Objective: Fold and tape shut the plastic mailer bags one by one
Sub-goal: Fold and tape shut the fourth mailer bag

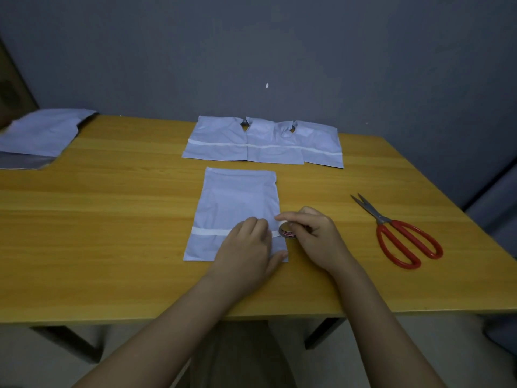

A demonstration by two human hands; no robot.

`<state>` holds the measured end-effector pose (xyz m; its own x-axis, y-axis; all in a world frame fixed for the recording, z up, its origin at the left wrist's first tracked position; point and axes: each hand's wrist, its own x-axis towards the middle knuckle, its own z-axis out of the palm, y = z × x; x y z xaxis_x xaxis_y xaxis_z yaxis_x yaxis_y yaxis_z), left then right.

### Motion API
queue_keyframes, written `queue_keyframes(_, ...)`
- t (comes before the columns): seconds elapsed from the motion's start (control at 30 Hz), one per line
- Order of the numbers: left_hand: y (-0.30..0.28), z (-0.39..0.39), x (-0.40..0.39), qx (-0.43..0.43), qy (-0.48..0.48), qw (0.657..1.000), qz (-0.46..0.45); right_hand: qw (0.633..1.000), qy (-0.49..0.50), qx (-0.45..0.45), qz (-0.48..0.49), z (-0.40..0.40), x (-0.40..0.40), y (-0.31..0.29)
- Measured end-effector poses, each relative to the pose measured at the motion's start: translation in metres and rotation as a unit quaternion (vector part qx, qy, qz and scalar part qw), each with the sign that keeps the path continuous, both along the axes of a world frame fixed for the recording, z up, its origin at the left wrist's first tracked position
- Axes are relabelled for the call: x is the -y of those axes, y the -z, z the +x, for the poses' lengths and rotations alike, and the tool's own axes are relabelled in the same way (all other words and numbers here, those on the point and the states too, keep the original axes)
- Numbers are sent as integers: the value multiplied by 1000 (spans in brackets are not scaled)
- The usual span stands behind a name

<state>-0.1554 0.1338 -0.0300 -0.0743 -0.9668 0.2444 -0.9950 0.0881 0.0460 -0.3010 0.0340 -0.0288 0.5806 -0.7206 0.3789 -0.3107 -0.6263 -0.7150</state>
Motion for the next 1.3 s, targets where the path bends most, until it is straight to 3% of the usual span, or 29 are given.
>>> queue_keyframes(0.13,-5,2,2,-41,-15,999,21,1000,3,7,21,1,0,0)
queue_keyframes(0.53,-4,-7,-1,-11,-38,999,34,999,2,16,52,0,0,1)
queue_keyframes(0.8,3,-4,-1,-15,-6,1000,-20,997,36,20,59,0,0,2)
queue_keyframes(0.97,8,-3,-3,-115,-4,993,-8,998,70,-6,-11,-2,2,6)
queue_keyframes(1.3,13,-3,-6,-161,-14,987,-20,986,101,-53,-122,-2,2,9)
